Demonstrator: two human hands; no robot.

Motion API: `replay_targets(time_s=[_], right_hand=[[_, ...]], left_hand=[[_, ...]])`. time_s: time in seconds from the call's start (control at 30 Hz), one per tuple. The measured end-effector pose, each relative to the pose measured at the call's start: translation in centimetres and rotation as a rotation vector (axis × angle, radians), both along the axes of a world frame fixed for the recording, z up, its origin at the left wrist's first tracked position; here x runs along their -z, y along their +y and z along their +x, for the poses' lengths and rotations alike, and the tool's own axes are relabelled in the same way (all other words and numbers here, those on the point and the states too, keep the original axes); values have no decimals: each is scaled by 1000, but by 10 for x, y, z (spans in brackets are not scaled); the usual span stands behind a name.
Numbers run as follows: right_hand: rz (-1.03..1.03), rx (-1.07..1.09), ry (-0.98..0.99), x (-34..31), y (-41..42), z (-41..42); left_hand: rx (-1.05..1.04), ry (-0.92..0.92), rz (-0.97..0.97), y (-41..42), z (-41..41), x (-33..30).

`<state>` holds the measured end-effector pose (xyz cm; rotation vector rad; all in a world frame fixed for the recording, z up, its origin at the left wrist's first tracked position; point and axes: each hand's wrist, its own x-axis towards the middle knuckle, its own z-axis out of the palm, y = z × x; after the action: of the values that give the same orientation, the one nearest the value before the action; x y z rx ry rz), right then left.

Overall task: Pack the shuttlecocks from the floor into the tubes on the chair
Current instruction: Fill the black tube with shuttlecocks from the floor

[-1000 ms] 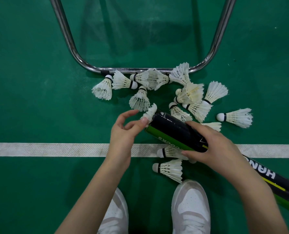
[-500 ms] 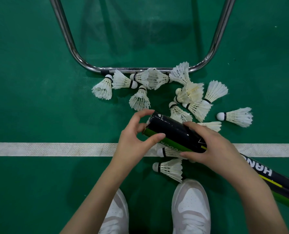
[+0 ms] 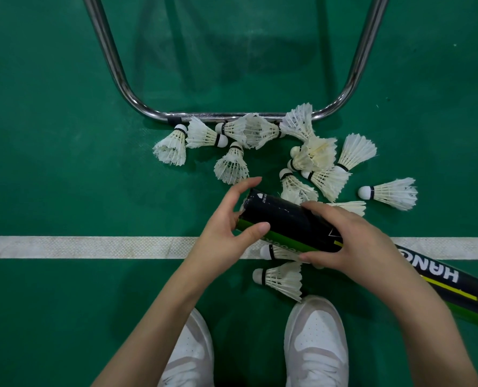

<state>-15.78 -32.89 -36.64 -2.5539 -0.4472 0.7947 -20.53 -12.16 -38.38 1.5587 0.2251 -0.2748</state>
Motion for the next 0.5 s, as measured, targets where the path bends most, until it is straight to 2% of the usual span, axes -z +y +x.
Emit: replay_targets(time_s=[0.1,0.3,0.5], right_hand=[[11,1,-7,1,2,-2],[8,-15,-24,1,8,-2],[28,-21,-12,1,9,-4]], left_hand=[[5,-8,12,0,-1,-1],[17,-45,177,2,1,3],[61,-29,145,7,3,4]])
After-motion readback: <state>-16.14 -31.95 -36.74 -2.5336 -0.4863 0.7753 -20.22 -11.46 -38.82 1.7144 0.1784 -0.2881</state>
